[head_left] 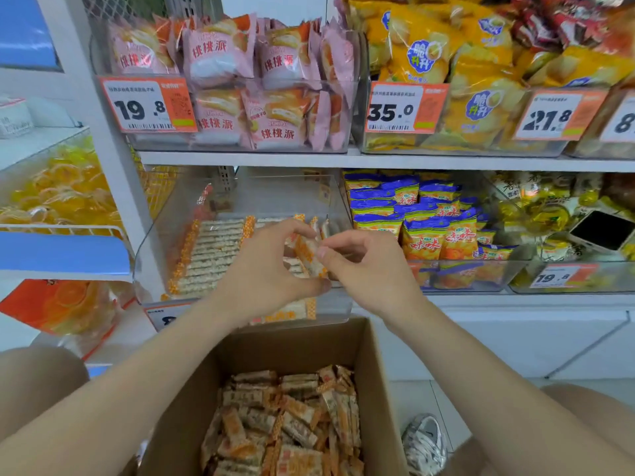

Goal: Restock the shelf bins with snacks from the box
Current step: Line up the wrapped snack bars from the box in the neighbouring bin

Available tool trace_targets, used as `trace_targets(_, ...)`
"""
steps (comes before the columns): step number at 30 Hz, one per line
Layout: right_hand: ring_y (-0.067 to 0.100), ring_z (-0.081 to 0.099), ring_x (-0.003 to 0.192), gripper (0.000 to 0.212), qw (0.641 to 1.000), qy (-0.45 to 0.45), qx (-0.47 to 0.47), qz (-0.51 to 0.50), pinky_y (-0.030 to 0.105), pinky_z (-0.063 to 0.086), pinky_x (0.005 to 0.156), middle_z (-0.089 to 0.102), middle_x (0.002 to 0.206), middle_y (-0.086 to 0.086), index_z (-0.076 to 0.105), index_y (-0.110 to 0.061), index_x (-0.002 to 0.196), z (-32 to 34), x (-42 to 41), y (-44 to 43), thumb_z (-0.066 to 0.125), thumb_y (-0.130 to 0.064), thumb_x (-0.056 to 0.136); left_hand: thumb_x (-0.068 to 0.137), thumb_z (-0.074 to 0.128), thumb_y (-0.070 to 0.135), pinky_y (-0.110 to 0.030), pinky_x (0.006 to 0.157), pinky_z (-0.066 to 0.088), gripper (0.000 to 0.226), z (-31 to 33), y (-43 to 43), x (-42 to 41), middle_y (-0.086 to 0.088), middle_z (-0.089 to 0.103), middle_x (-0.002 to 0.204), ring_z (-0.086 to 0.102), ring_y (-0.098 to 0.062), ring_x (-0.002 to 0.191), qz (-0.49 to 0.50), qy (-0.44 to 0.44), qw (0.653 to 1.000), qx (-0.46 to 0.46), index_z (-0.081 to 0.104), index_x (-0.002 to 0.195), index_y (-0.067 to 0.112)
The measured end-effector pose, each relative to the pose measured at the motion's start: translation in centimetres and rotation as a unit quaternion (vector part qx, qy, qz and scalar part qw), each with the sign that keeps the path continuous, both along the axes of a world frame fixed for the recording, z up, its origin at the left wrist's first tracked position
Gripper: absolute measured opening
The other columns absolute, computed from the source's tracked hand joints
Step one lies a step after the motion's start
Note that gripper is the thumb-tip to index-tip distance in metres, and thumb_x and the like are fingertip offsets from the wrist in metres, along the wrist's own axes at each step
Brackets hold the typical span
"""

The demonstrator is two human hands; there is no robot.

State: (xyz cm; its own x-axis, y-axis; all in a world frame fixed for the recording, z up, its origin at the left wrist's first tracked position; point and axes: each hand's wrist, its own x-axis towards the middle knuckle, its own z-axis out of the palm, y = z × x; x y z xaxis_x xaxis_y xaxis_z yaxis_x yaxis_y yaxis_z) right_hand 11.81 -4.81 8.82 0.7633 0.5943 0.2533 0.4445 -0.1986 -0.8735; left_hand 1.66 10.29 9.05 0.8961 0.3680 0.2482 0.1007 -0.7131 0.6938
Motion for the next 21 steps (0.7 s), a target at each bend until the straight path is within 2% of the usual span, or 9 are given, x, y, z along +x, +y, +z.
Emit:
trace_targets(2, 0.002, 0.073, 0.084, 0.012, 0.999, 0.021, -0.035, -0.009, 0.024, 0.060, 0.080, 0.079, 0.088, -0.011, 0.081, -0.025, 0.100, 0.4, 1.8, 0.3, 0.075, -0.018, 0.093, 0.062, 0.099, 0.041, -0.025, 0.077, 0.059, 0.067, -0.2, 1.9, 1.7, 0.021, 0.061, 0.120, 0.067, -0.001, 0.097, -0.006, 0.019, 0.999, -0.035, 0.061, 0.117, 0.039)
trace_targets(4, -0.001, 0.070, 0.075, 0.015, 0.995, -0.019, -0.085, -0.050, 0.008, 0.050, 0.066, 0.077, 0.084, -0.012, 0.078, -0.027, 0.100, 0.8, 3.6, 0.4, 0.070, -0.017, 0.093, 0.062, 0.101, 0.039, -0.029, 0.079, 0.060, 0.069, -1.0, 3.9, 3.7, 0.017, 0.060, 0.120, 0.067, -0.005, 0.098, -0.004, 0.042, 0.998, -0.040, 0.059, 0.117, 0.031)
trace_targets(5, -0.002, 0.067, 0.066, 0.015, 0.990, -0.048, -0.113, -0.069, 0.004, 0.044, 0.057, 0.075, 0.077, -0.012, 0.077, -0.027, 0.098, 0.9, 4.3, 0.4, 0.067, -0.016, 0.093, 0.060, 0.101, 0.040, -0.032, 0.081, 0.060, 0.071, -1.5, 4.8, 4.9, 0.014, 0.060, 0.121, 0.068, -0.007, 0.098, -0.005, 0.054, 0.998, -0.028, 0.058, 0.116, 0.029)
trace_targets(8, 0.003, 0.060, 0.051, 0.012, 0.980, -0.089, -0.158, -0.084, 0.011, 0.043, 0.050, 0.065, 0.061, -0.010, 0.073, -0.024, 0.097, 0.3, 5.7, 0.6, 0.064, -0.016, 0.093, 0.055, 0.100, 0.047, -0.039, 0.086, 0.058, 0.074, -3.2, 6.6, 8.8, 0.005, 0.060, 0.123, 0.067, -0.016, 0.100, -0.017, 0.078, 0.996, 0.032, 0.053, 0.111, 0.034)
trace_targets(11, 0.007, 0.061, 0.058, 0.011, 0.976, -0.096, -0.184, -0.070, 0.021, 0.044, 0.053, 0.066, 0.072, -0.006, 0.065, -0.023, 0.102, -0.1, 6.3, 1.2, 0.064, -0.016, 0.093, 0.060, 0.096, 0.042, -0.037, 0.094, 0.053, 0.074, -4.9, 7.5, 12.4, -0.003, 0.058, 0.122, 0.060, -0.025, 0.109, -0.038, 0.105, 0.988, 0.102, 0.050, 0.118, 0.032)
trace_targets(13, 0.006, 0.059, 0.062, 0.012, 0.967, -0.130, -0.215, -0.047, 0.021, 0.040, 0.052, 0.063, 0.071, -0.005, 0.059, -0.024, 0.103, -0.3, 6.5, 1.4, 0.063, -0.017, 0.094, 0.071, 0.092, 0.035, -0.036, 0.088, 0.050, 0.071, -5.5, 7.5, 13.8, -0.008, 0.058, 0.124, 0.060, -0.032, 0.112, -0.037, 0.154, 0.976, 0.149, 0.050, 0.127, 0.023)
trace_targets(17, 0.010, 0.061, 0.065, 0.016, 0.955, -0.165, -0.248, -0.015, 0.032, 0.052, 0.059, 0.066, 0.073, -0.003, 0.055, -0.026, 0.104, -0.6, 6.8, 1.5, 0.064, -0.021, 0.092, 0.082, 0.082, 0.038, -0.042, 0.081, 0.050, 0.063, -6.2, 7.6, 15.0, -0.011, 0.064, 0.122, 0.062, -0.036, 0.114, 0.004, 0.218, 0.951, 0.217, 0.045, 0.130, 0.019)
trace_targets(21, 0.009, 0.060, 0.071, 0.017, 0.950, -0.184, -0.253, -0.008, 0.033, 0.055, 0.063, 0.064, 0.073, -0.005, 0.057, -0.025, 0.105, -0.7, 6.9, 1.6, 0.066, -0.021, 0.091, 0.073, 0.086, 0.050, -0.060, 0.098, 0.048, 0.076, -5.8, 7.2, 15.2, -0.008, 0.062, 0.124, 0.060, -0.038, 0.119, 0.007, 0.261, 0.925, 0.275, 0.046, 0.129, 0.020)
